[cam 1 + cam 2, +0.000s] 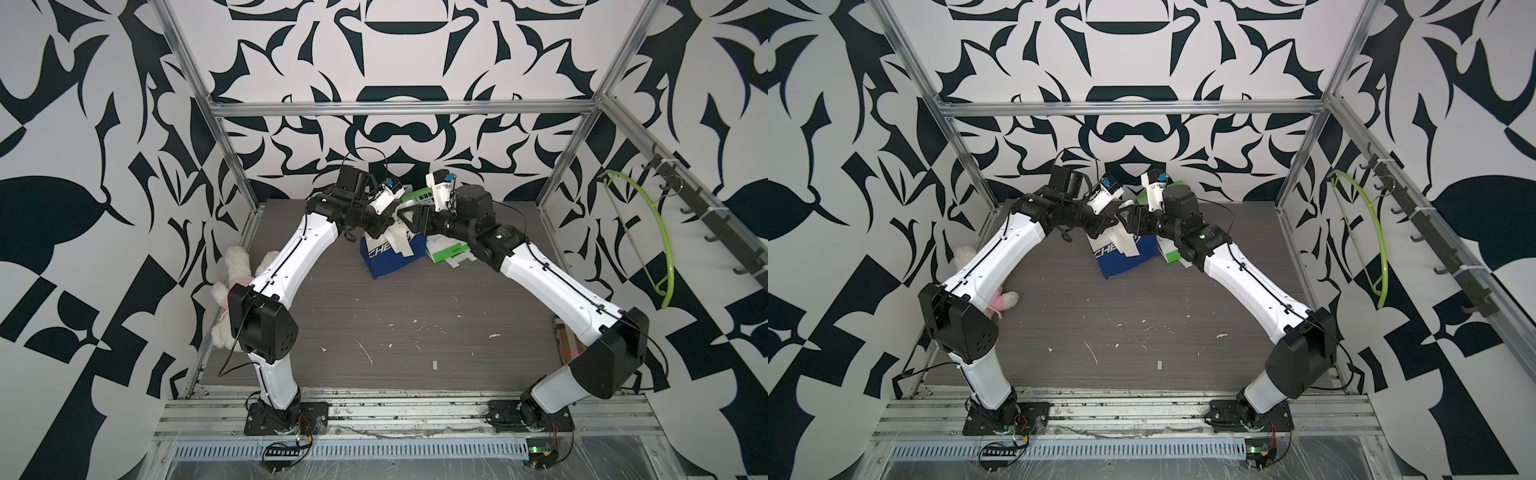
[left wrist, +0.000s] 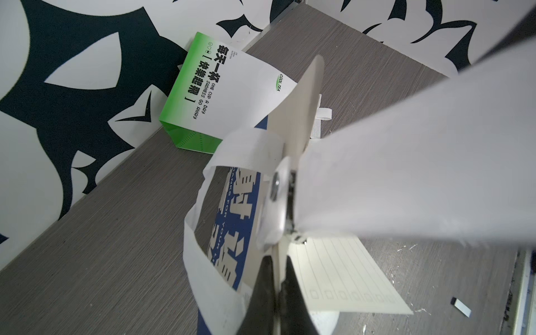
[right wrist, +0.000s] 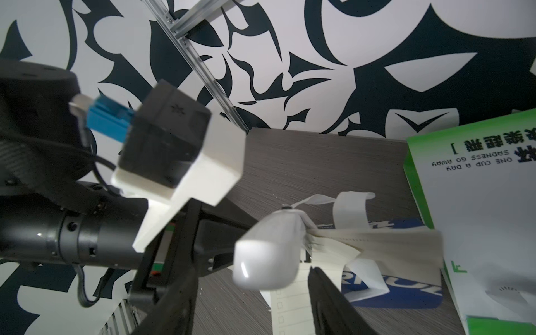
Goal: Staple the receipts to the bags
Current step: Place the takeout bag at the center of the board.
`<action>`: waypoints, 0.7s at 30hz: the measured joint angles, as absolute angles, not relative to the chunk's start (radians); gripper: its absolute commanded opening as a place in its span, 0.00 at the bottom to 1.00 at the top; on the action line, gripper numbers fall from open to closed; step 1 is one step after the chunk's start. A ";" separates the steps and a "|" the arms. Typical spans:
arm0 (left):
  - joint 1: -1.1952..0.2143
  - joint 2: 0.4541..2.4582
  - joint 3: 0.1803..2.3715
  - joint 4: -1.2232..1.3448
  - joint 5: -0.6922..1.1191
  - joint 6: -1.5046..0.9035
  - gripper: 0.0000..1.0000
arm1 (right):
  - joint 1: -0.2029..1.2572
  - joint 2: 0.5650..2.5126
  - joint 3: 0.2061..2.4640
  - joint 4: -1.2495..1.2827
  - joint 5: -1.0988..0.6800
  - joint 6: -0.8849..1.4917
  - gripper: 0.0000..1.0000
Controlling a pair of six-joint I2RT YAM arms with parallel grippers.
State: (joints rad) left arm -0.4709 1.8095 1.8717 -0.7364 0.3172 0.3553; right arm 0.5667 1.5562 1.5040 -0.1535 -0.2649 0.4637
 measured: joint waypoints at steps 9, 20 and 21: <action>-0.479 1.810 1.872 -0.737 0.315 0.355 0.00 | 0.587 1.584 1.546 -0.150 -0.138 0.421 0.26; -0.480 1.826 1.890 -0.737 0.294 0.332 0.00 | 0.606 1.571 1.551 -0.159 0.031 0.332 0.05; -0.480 1.827 1.890 -0.738 0.291 0.330 0.00 | 0.606 1.567 1.551 -0.161 0.056 0.320 0.04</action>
